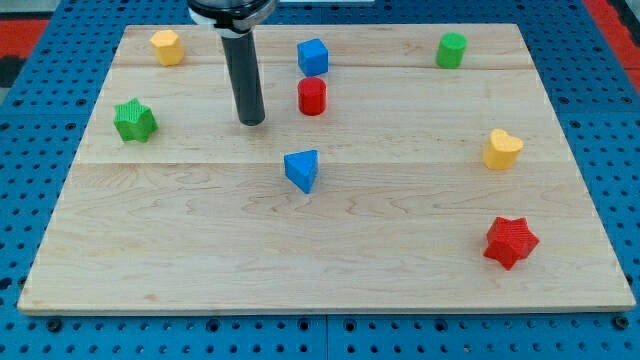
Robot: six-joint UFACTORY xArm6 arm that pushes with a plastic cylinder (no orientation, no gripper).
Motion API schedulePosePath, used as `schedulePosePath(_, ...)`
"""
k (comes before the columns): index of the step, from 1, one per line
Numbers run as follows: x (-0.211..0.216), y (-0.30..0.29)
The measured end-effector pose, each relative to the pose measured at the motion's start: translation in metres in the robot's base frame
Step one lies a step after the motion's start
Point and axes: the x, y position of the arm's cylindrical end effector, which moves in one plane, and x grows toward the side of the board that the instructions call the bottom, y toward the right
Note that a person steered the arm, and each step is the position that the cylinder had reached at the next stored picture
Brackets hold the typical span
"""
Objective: Place the red circle at right side of the blue triangle
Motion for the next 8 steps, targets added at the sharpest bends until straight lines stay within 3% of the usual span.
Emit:
schedulePosePath(2,-0.051,0.03)
schedulePosePath(5,-0.05,0.179)
schedulePosePath(6,-0.035,0.187)
schedulePosePath(8,0.028,0.141)
